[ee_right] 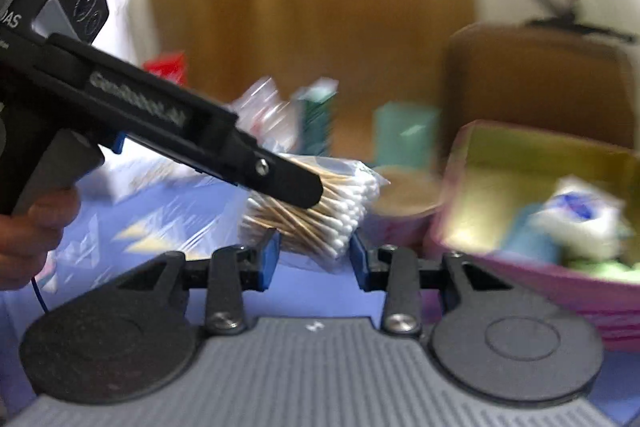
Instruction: Organize soft objects
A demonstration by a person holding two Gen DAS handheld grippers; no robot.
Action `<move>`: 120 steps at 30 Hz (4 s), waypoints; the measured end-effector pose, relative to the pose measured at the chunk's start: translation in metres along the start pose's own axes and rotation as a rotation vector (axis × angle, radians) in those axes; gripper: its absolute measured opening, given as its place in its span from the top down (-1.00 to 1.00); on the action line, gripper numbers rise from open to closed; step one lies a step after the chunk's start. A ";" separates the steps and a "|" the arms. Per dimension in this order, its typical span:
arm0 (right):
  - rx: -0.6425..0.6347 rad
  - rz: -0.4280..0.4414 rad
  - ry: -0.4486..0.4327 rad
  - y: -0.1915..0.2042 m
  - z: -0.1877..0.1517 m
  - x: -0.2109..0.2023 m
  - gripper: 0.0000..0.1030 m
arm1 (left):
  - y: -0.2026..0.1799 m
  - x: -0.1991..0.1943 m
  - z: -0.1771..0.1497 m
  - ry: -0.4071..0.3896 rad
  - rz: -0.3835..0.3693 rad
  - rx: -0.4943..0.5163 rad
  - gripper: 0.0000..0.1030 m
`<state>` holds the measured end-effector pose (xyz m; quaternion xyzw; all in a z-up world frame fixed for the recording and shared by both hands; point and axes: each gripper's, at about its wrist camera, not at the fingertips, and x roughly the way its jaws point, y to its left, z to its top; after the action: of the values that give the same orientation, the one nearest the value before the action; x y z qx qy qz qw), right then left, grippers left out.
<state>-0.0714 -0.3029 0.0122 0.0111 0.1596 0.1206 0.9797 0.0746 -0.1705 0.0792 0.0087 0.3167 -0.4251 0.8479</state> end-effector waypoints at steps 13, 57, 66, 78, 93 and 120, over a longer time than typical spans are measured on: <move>0.161 -0.385 -0.084 -0.096 0.004 0.015 0.16 | -0.056 0.105 0.045 -0.007 0.169 0.063 -0.74; 0.021 -0.003 0.120 0.087 0.004 0.090 0.15 | 0.163 -0.064 -0.112 0.007 0.648 -0.269 -0.77; 0.070 0.050 0.217 0.099 0.023 0.144 0.07 | 0.167 -0.099 -0.123 -0.194 0.490 -0.338 -0.88; -0.020 0.146 0.285 0.143 0.076 0.264 -0.09 | 0.185 -0.122 -0.125 -0.309 0.410 -0.464 -0.93; -0.171 0.200 0.529 0.174 0.079 0.356 -0.25 | 0.180 -0.114 -0.123 -0.275 0.404 -0.414 -0.93; -0.176 0.245 0.417 0.097 0.015 0.157 -0.28 | 0.173 -0.107 -0.121 -0.250 0.349 -0.383 -0.99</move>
<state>0.0549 -0.1713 -0.0162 -0.0801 0.3444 0.2515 0.9010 0.0897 0.0508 -0.0036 -0.1497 0.2780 -0.2031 0.9269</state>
